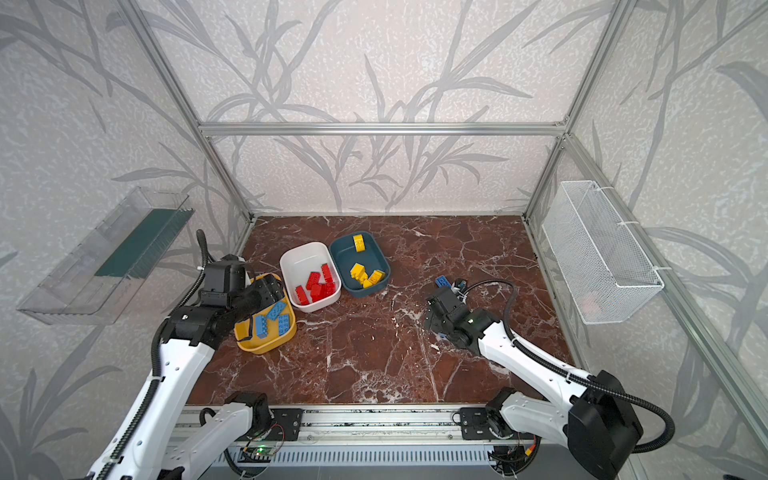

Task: Sort the legos into containers by color
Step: 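Lower the right gripper onto a blue brick and grasp it while left withdraws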

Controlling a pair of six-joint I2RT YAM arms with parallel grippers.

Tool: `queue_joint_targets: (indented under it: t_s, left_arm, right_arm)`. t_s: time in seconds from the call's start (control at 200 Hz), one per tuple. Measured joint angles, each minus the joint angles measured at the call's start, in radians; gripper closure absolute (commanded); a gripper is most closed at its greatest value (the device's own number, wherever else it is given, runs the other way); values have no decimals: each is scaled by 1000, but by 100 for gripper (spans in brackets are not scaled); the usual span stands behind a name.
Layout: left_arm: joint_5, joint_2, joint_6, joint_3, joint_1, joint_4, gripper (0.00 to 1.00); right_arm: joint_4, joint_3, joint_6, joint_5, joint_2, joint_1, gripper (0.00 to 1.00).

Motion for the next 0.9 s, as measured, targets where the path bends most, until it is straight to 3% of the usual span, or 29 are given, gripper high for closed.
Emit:
queue_joint_targets:
  t_s: [0.295, 0.565, 0.9]
  left_arm:
    - [43, -53, 53, -51, -7, 2, 18]
    - [82, -108, 76, -87, -7, 9, 18]
    - [101, -152, 80, -87, -13, 17, 18]
  right_arm:
    - [19, 11, 31, -26, 182, -62, 25]
    - [-15, 158, 39, -54, 373, -67, 33]
    - [-27, 201, 39, -137, 475, -124, 36]
